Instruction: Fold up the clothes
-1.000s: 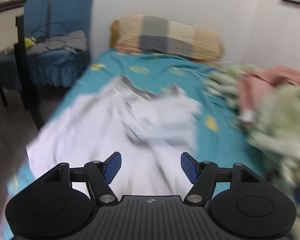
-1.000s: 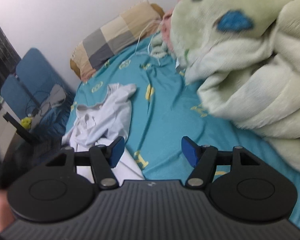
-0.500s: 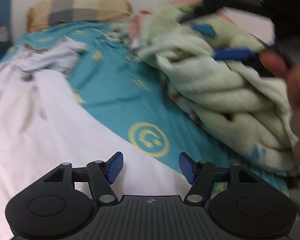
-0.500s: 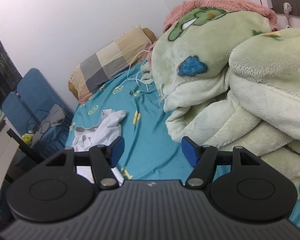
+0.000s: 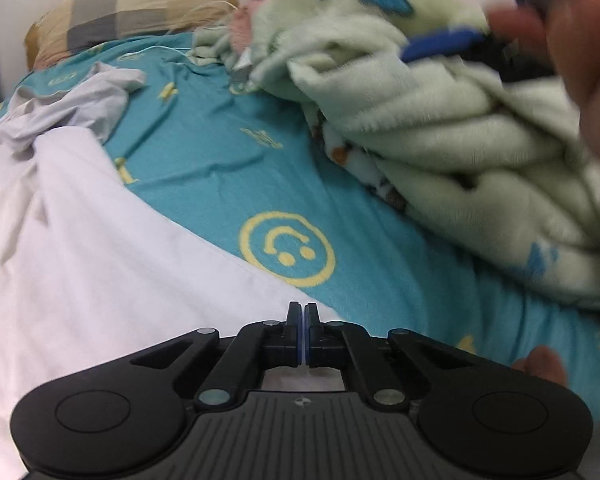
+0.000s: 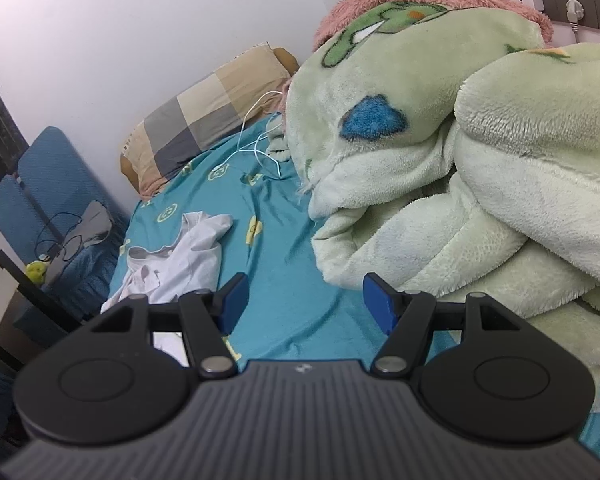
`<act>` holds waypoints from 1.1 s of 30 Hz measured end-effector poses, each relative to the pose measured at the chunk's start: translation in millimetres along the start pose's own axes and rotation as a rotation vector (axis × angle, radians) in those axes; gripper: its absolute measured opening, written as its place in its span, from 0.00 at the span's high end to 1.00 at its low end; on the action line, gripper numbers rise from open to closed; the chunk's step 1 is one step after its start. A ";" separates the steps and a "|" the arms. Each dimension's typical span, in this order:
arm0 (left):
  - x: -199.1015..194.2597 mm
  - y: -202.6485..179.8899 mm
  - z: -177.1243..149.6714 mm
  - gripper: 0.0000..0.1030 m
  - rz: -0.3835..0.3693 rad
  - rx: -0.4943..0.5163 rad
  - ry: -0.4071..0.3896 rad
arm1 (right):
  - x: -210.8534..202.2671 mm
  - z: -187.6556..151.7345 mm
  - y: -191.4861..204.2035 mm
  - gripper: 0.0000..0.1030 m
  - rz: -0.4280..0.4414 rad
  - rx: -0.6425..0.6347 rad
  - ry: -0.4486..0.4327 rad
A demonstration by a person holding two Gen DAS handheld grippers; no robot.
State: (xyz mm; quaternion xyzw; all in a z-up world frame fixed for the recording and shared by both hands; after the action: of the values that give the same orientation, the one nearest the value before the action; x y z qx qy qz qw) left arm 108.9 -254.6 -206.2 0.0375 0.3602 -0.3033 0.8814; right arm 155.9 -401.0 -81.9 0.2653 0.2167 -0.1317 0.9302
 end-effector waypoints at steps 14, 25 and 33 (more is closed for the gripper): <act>-168.4 139.0 -14.5 1.00 0.124 -0.492 0.060 | -34.9 7.8 37.2 0.36 0.039 -0.150 -0.168; -173.5 159.0 -39.8 0.92 0.272 -0.383 0.151 | 6.2 -38.4 51.6 0.36 0.148 -0.095 0.199; -138.0 51.0 -10.4 0.52 0.085 0.002 0.044 | 18.2 -52.5 67.6 0.36 0.223 -0.101 0.306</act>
State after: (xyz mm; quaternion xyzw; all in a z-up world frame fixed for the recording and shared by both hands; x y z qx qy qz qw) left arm 54.4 -140.1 -130.9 0.0604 0.3772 -0.2650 0.8853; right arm 178.7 -318.7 -101.2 0.2575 0.3310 0.0251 0.9074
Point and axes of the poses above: each gripper's, at about its wrist camera, not at the fingertips, and x roughly the way its jaws point, y to its left, z to its top, the point moved 6 cm from there along x, roughly the way its jaws point, and after that the axes turned 5 degrees about -y, right-handed, at the moved point
